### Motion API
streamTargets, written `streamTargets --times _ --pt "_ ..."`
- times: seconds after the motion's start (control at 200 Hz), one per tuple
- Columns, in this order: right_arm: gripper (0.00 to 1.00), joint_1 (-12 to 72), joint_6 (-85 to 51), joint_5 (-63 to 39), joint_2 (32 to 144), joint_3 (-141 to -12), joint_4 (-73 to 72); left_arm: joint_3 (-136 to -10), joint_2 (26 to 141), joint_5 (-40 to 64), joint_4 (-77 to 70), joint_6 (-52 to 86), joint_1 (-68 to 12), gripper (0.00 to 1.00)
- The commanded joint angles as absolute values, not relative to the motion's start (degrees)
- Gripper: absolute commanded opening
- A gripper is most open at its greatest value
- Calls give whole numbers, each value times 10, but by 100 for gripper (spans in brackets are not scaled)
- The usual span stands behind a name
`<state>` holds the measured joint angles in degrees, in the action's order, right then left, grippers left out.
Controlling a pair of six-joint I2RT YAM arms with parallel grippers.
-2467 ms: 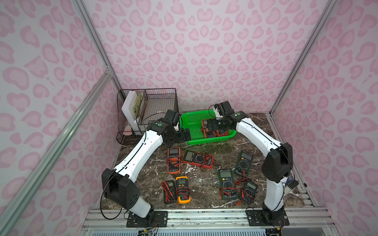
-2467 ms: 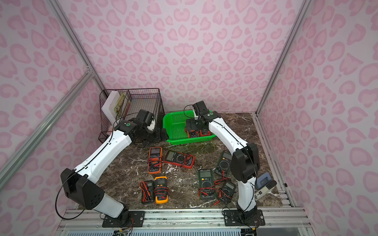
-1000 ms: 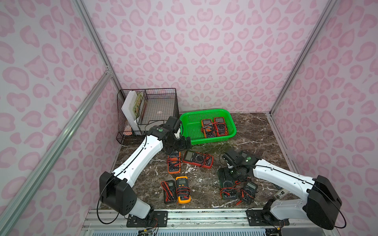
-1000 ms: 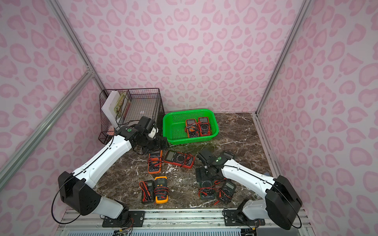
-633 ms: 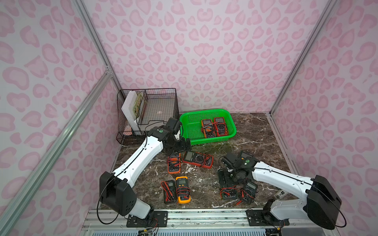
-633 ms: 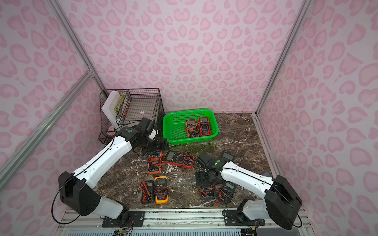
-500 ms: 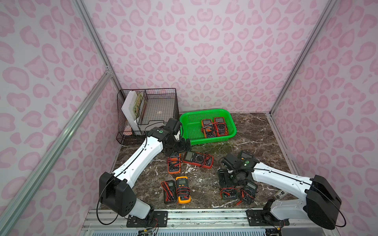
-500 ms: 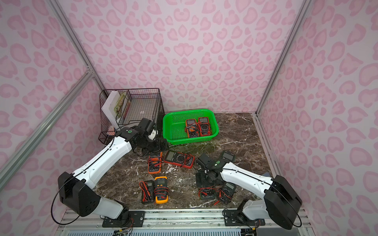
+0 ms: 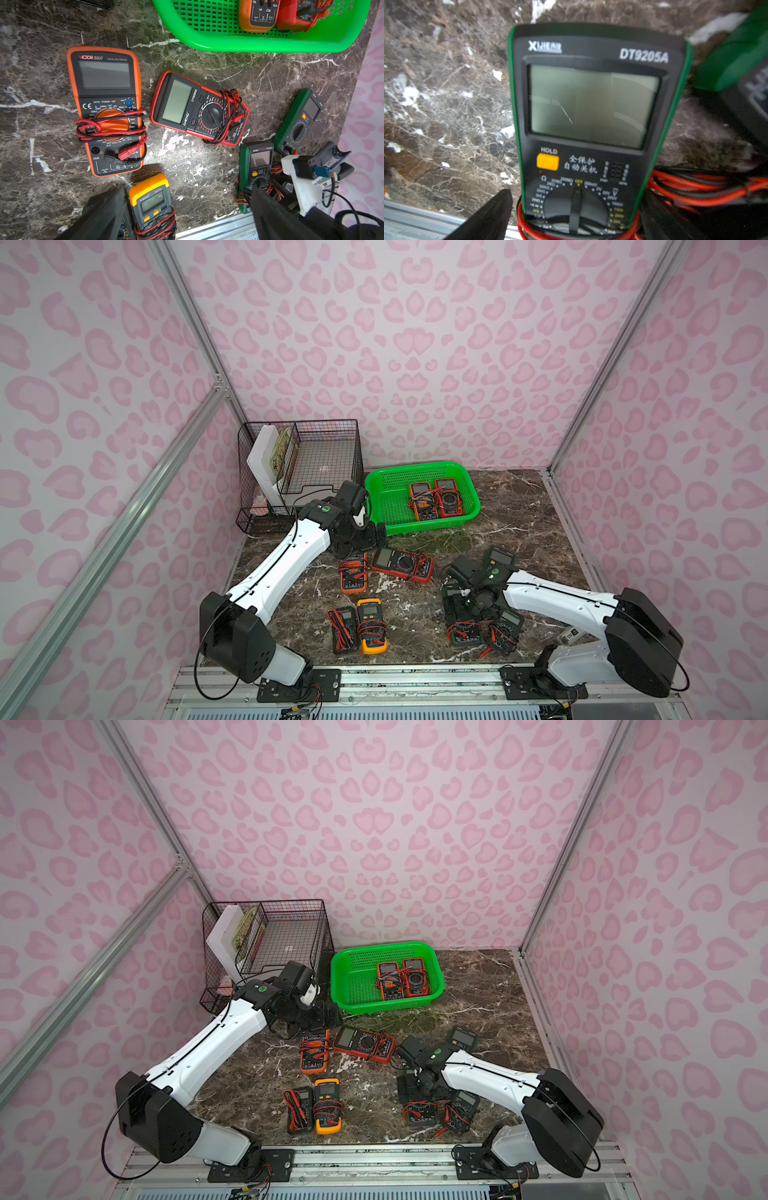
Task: Put the multimeter into the basket
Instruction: Pick up the multimeter from the center of the board.
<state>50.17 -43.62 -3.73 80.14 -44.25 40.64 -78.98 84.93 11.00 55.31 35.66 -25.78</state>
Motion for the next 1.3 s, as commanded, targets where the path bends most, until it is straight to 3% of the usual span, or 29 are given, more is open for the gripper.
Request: streamTargets --times 0.0,0.14,0.58,1.3 --pt "99 503 -424 -51 815 -445 393 -787 844 104 548 357 -258 99" --pt "96 503 -408 -56 837 -453 386 -782 839 101 548 359 -258 98" --pt "59 502 -391 -57 837 -499 405 -781 835 97 544 360 -257 98" --pt "56 481 -343 -31 856 -668 462 -800 839 88 536 373 -218 98"
